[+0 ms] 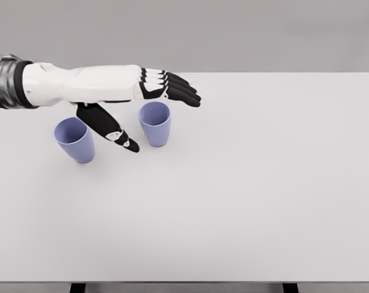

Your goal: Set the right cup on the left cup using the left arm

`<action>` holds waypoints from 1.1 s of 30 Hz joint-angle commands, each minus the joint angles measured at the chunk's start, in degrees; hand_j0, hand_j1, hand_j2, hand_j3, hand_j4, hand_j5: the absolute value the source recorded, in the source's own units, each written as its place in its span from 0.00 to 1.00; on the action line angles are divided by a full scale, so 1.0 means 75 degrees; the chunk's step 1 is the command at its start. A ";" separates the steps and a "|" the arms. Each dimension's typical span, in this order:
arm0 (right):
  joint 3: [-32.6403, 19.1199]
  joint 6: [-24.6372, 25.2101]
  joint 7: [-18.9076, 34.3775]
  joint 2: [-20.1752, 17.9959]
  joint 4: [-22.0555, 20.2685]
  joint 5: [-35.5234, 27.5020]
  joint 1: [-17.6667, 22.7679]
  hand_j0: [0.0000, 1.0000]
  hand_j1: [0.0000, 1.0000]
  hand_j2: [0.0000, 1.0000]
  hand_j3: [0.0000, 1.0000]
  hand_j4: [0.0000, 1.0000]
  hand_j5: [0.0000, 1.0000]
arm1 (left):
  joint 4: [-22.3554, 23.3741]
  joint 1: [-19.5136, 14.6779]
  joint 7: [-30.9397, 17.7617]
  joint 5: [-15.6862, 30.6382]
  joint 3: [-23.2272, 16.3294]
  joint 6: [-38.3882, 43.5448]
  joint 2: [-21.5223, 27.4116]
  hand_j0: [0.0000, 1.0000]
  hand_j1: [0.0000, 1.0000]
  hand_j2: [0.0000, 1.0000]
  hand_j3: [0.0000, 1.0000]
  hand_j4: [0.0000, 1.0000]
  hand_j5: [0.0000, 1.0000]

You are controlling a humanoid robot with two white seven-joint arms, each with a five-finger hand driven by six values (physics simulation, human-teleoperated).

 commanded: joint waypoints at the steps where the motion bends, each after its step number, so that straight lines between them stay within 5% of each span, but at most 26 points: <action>1: 0.0055 0.0006 0.0003 0.0000 0.0002 0.0033 0.0000 1.00 1.00 1.00 1.00 1.00 1.00 | -0.0006 -0.0011 -0.0005 0.0045 -0.0032 0.0020 0.0075 1.00 1.00 1.00 1.00 1.00 1.00; 13: -0.0014 0.0006 0.0003 0.0000 0.0002 0.0010 0.0012 1.00 1.00 1.00 1.00 1.00 1.00 | 0.0017 0.0223 0.0007 -0.0294 -0.0137 0.0020 -0.0206 1.00 1.00 1.00 1.00 1.00 1.00; 15: -0.0014 0.0006 0.0003 0.0000 0.0002 0.0010 0.0023 1.00 1.00 1.00 1.00 1.00 1.00 | 0.0134 -0.0654 0.0007 -0.0236 -0.1178 0.0020 -0.0089 1.00 1.00 1.00 1.00 1.00 1.00; 16: -0.0014 0.0006 0.0003 0.0000 0.0002 0.0010 0.0012 1.00 1.00 1.00 1.00 1.00 1.00 | 0.0298 -0.1358 0.0007 -0.0213 -0.2139 0.0020 -0.0101 1.00 1.00 1.00 1.00 1.00 1.00; 20: -0.0014 0.0006 0.0003 0.0000 0.0002 0.0010 0.0012 1.00 1.00 1.00 1.00 1.00 1.00 | 0.0556 -0.2449 0.0007 -0.0049 -0.3430 0.0020 -0.0077 1.00 1.00 1.00 1.00 1.00 1.00; 24: -0.0014 0.0006 0.0003 0.0000 0.0002 0.0010 0.0023 1.00 1.00 1.00 1.00 1.00 1.00 | 0.1142 -0.2496 0.0007 0.0010 -0.3302 0.0020 -0.0405 1.00 1.00 1.00 1.00 1.00 1.00; 28: -0.0014 0.0006 0.0003 0.0000 0.0002 0.0010 0.0023 1.00 1.00 1.00 1.00 1.00 1.00 | 0.1318 -0.1933 0.0007 0.0045 -0.2118 0.0020 -0.0628 1.00 1.00 1.00 1.00 1.00 1.00; 33: -0.0014 0.0006 0.0003 0.0000 0.0002 0.0010 0.0023 1.00 1.00 1.00 1.00 1.00 1.00 | 0.1833 -0.1875 0.0007 -0.0376 -0.2212 0.0020 -0.0722 1.00 1.00 1.00 1.00 1.00 1.00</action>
